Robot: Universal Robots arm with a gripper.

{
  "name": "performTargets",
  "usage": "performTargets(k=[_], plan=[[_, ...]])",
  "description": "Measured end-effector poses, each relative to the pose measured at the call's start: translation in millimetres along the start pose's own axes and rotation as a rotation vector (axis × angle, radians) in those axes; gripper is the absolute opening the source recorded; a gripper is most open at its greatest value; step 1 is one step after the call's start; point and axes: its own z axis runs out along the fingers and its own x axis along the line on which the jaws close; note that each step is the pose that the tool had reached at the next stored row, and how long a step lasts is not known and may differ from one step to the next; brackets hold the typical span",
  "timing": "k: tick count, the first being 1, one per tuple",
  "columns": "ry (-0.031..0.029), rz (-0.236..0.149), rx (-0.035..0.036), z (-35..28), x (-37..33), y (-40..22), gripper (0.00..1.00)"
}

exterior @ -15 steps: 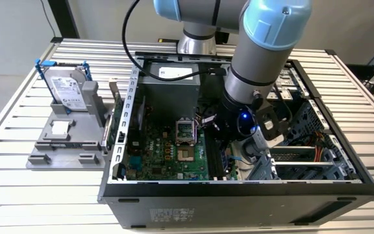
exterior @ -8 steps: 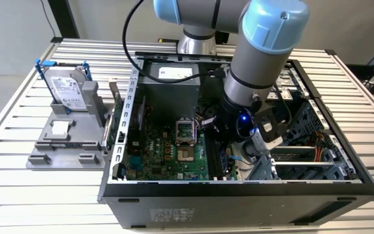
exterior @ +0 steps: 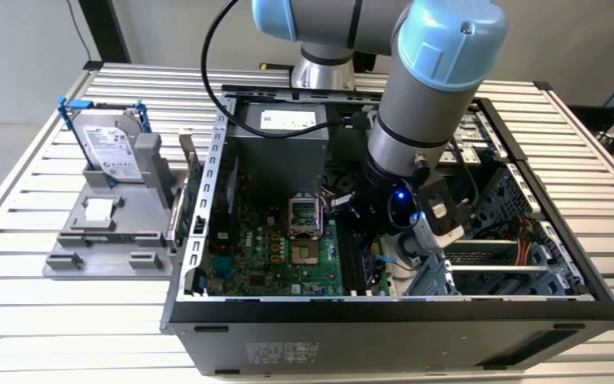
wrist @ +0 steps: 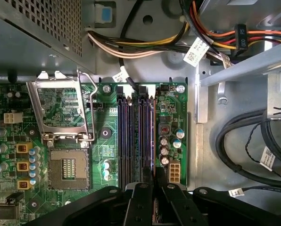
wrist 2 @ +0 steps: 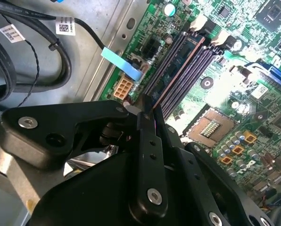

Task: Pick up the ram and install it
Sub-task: 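Insert the ram into the slot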

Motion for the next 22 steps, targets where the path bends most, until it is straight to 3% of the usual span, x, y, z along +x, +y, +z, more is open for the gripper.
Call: performTargets(k=[18, 19, 22], plan=[[-0.0001, 0.0, 0.0025, 3.9, 0.0, -0.2, 0.0], [-0.0001, 0.0, 0.0023, 3.9, 0.0, -0.2, 1.0], [-0.0001, 0.0, 0.002, 4.1, -0.1, -0.1, 1.0]])
